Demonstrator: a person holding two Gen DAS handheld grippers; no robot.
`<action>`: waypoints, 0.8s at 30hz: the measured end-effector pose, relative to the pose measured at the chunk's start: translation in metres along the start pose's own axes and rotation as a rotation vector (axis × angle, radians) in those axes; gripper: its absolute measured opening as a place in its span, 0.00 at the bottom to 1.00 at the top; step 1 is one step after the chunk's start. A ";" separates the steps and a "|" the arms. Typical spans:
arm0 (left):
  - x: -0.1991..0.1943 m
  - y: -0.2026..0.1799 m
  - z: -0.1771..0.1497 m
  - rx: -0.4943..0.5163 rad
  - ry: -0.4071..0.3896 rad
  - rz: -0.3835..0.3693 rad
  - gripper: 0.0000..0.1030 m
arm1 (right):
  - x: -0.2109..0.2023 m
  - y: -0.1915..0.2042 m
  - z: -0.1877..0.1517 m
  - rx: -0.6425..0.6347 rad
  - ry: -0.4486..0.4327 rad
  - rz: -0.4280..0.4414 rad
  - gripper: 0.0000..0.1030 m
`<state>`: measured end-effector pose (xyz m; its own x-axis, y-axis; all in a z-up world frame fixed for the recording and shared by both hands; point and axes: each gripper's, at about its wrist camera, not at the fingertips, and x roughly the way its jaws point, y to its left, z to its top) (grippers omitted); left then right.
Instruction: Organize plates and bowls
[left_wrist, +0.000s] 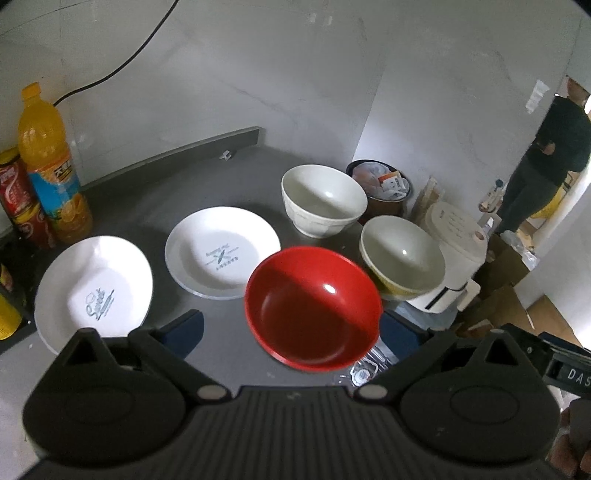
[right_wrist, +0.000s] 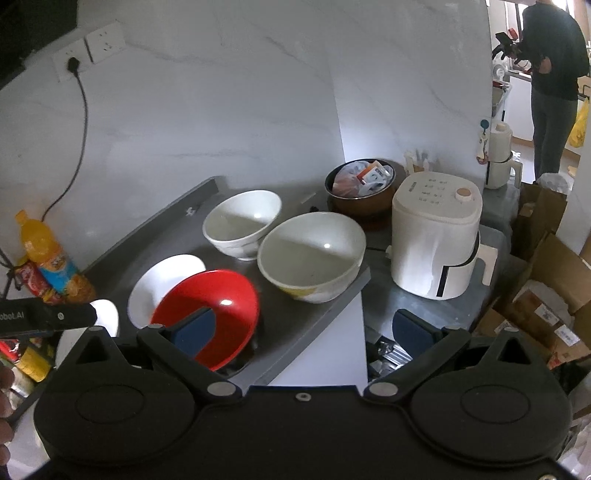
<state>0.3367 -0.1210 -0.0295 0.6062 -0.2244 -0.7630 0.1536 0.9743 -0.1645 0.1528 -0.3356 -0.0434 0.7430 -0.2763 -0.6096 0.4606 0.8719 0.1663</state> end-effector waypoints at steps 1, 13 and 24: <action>0.005 -0.003 0.003 -0.001 -0.001 -0.001 0.97 | 0.005 -0.003 0.004 0.000 0.005 0.006 1.00; 0.074 -0.040 0.038 0.002 0.030 -0.005 0.88 | 0.064 -0.041 0.038 0.031 0.074 0.063 0.88; 0.141 -0.073 0.060 -0.014 0.088 -0.022 0.63 | 0.130 -0.065 0.055 0.045 0.176 0.110 0.59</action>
<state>0.4574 -0.2250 -0.0875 0.5317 -0.2436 -0.8111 0.1544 0.9696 -0.1900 0.2463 -0.4508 -0.0910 0.6958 -0.1022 -0.7109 0.4055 0.8729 0.2715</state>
